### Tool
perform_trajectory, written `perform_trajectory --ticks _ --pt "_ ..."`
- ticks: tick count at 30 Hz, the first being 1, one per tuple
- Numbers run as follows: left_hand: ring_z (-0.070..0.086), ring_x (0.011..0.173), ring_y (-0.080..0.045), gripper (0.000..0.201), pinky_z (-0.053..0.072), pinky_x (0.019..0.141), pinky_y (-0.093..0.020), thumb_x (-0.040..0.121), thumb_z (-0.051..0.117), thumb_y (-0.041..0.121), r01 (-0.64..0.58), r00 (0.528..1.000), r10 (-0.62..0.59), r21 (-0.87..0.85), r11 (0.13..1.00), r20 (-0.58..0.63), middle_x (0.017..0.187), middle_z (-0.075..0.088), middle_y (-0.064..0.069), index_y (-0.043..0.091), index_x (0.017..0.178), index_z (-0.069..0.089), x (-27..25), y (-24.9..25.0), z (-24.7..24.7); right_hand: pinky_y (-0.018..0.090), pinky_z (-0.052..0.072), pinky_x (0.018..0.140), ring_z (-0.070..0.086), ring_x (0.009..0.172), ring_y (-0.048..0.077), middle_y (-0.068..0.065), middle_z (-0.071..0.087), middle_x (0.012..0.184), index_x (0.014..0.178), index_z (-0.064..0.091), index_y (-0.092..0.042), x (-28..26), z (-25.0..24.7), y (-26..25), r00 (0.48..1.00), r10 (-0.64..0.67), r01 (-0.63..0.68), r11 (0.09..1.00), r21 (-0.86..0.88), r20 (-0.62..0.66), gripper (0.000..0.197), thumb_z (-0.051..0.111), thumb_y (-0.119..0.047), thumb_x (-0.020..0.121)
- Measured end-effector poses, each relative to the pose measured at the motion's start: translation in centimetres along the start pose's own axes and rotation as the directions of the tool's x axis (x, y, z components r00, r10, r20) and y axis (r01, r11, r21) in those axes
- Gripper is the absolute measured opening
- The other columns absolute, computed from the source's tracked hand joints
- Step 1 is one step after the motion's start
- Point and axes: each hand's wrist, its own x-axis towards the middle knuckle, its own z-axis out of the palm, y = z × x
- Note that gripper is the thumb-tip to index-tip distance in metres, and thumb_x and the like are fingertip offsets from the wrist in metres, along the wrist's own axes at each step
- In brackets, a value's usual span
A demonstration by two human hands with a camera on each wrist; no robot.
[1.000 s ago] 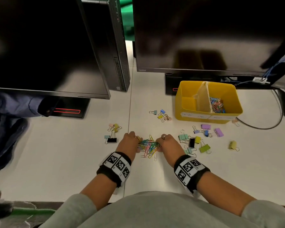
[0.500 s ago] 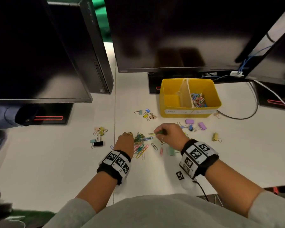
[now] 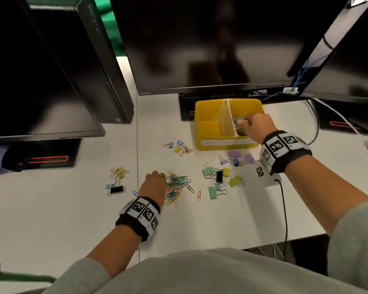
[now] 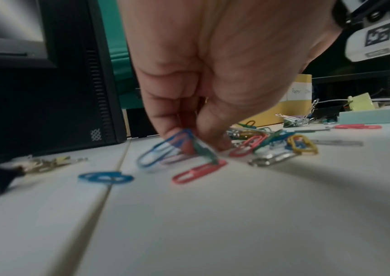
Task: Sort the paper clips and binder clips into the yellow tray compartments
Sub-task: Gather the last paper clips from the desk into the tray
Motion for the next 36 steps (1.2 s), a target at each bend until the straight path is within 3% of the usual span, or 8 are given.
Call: perform_trajectory --ticks 4,7,10,14,19,25,30,36 --pt "0.047 0.118 -0.024 0.032 0.045 0.096 -0.029 0.093 0.036 -0.003 -0.03 0.999 0.029 -0.035 0.999 -0.022 0.127 0.048 -0.012 0.004 0.121 0.05 0.0 -0.5 0.3 0.037 0.048 0.091 0.058 0.104 0.028 0.018 0.06 0.12 0.114 0.059 -0.008 -3.8 0.7 -2.3 0.951 -0.208 0.219 0.975 0.023 -0.229 0.026 0.055 -0.014 0.089" --pt "0.049 0.117 -0.024 0.031 0.044 0.097 -0.028 0.092 0.04 -0.001 -0.04 0.999 0.039 -0.066 0.997 -0.004 0.126 0.05 -0.012 0.005 0.12 0.052 0.1 -0.8 0.2 0.036 0.048 0.094 0.057 0.099 0.024 0.016 0.061 0.112 0.108 0.061 -0.006 -7.7 4.5 -4.8 0.904 -0.422 0.412 0.903 0.124 0.071 0.024 0.061 -0.006 0.084" --pt "0.051 0.117 -0.026 0.029 0.044 0.096 -0.029 0.091 0.046 0.002 -0.015 1.0 0.018 -0.139 0.99 0.017 0.125 0.054 -0.014 0.003 0.118 0.055 0.3 -1.3 -0.4 0.035 0.041 0.096 0.048 0.112 0.026 0.014 0.05 0.123 0.121 0.049 -0.011 -9.3 9.4 -6.8 0.829 -0.385 0.368 0.922 0.123 0.406 0.058 0.075 -0.027 0.072" --pt "0.058 0.112 -0.027 0.024 0.043 0.094 -0.027 0.092 0.054 0.01 0.058 0.998 -0.065 -0.364 0.93 -0.009 0.117 0.065 -0.014 0.002 0.111 0.064 0.3 -3.1 -1.7 0.048 0.042 0.099 0.034 0.122 0.03 0.01 0.035 0.134 0.132 0.031 -0.016 -9.4 13.2 -9.2 0.788 -0.414 0.501 0.862 -0.084 0.456 0.104 0.082 -0.052 0.049" --pt "0.052 0.085 -0.019 0.009 0.038 0.078 -0.022 0.089 0.061 0.013 0.103 0.992 -0.123 -0.622 0.776 0.011 0.082 0.056 -0.005 0.008 0.096 0.06 -0.5 -5.0 -1.8 0.046 0.045 0.09 0.038 0.116 0.032 0.013 0.041 0.127 0.12 0.042 -0.011 -9.1 14.9 -10.5 0.758 -0.491 0.555 0.831 -0.029 0.43 0.067 0.076 -0.037 0.069" --pt "0.062 0.078 -0.011 0.019 0.049 0.066 -0.014 0.094 0.047 -0.004 0.164 0.986 -0.051 -0.961 0.224 0.156 0.081 0.059 -0.002 0.012 0.101 0.057 -0.5 -5.6 -0.6 0.042 0.042 0.091 0.039 0.118 0.034 0.02 0.041 0.132 0.124 0.039 -0.001 -8.8 15.8 -9.7 0.752 -0.493 0.596 0.792 -0.132 0.437 0.038 0.053 -0.011 0.089" --pt "0.06 0.049 -0.005 0.041 0.049 0.044 -0.012 0.1 0.021 -0.008 0.303 0.953 0.088 -0.921 -0.246 0.29 0.059 0.064 0.0 0.013 0.093 0.056 -0.8 -4.6 -1.6 0.04 0.039 0.093 0.043 0.118 0.035 0.023 0.045 0.126 0.122 0.039 0.004 -8.4 15.4 -9.7 0.785 -0.445 0.535 0.838 -0.11 0.43 0.033 0.044 0.001 0.09" --pt "0.045 0.051 -0.015 0.035 0.041 0.041 -0.015 0.097 0.035 0.032 0.421 0.877 0.079 -0.679 -0.602 0.474 0.059 0.048 -0.005 0.008 0.081 0.055 -0.2 -4.0 -2.0 0.032 0.036 0.082 0.052 0.106 0.033 0.026 0.056 0.114 0.111 0.049 0.006 -8.7 11.0 -10.5 0.82 -0.469 0.423 0.882 0.206 0.327 0.02 0.044 0.0 0.092"
